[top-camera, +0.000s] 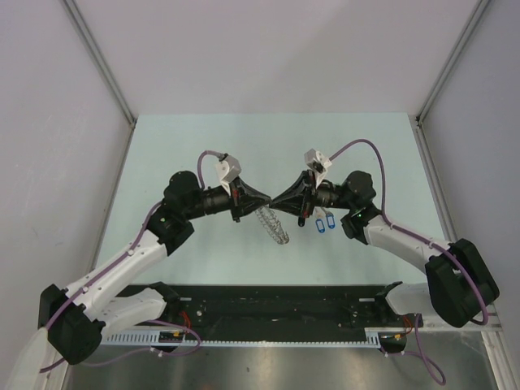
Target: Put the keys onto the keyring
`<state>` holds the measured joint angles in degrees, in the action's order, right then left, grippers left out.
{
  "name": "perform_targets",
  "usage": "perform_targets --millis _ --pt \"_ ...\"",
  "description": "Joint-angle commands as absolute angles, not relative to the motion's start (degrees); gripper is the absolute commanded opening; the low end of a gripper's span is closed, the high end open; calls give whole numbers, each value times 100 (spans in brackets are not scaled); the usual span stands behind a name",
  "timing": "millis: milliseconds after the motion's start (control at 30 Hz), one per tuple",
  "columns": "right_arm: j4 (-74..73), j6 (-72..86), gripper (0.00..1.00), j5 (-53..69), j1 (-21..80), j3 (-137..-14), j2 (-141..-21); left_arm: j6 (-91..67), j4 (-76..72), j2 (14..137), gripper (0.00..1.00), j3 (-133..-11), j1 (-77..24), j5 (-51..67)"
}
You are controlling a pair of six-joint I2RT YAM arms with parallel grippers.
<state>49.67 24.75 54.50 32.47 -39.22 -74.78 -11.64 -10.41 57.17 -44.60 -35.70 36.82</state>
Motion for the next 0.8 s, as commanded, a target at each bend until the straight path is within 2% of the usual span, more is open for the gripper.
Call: perform_targets --millis 0,33,100,167,200,267,300,367,567,733,767 --pt "5317 2496 7 5634 3313 -4008 -7523 -1301 -1512 5634 5 -4535 -3648 3823" --pt "5309 2479 0 5634 3305 -4008 -7523 -1301 -1494 5625 5 -4544 -3665 3806" --pt "5256 2426 0 5634 3305 -4008 -7471 -1292 -1433 5616 7 -4553 -3656 3762" --pt "5108 2338 0 5616 3296 -3999 -7427 -1170 -1126 5555 19 -4623 -3656 3674" --pt "5046 2286 0 5599 3296 -4008 -7348 -1117 -951 5529 32 -4667 -3656 3630" --pt "4792 2119 0 5529 3278 -3999 -7295 -854 -338 5458 43 -4850 -3665 3367" --pt "4712 2057 0 5511 3270 -4008 -7225 -766 -125 5371 52 -4912 -3665 3253" --pt "4492 1908 0 5432 3261 -4017 -7146 -563 505 5291 58 -5096 -3656 2981" --pt "3622 1399 0 5212 3243 -4139 -6847 -316 1344 5045 64 -5221 -3656 3049" --pt "3086 1143 0 5133 3243 -4245 -6662 -360 1301 4975 57 -4966 -3656 3462" --pt "3050 1099 0 5124 3243 -4245 -6653 -369 1249 4983 53 -4879 -3656 3646"
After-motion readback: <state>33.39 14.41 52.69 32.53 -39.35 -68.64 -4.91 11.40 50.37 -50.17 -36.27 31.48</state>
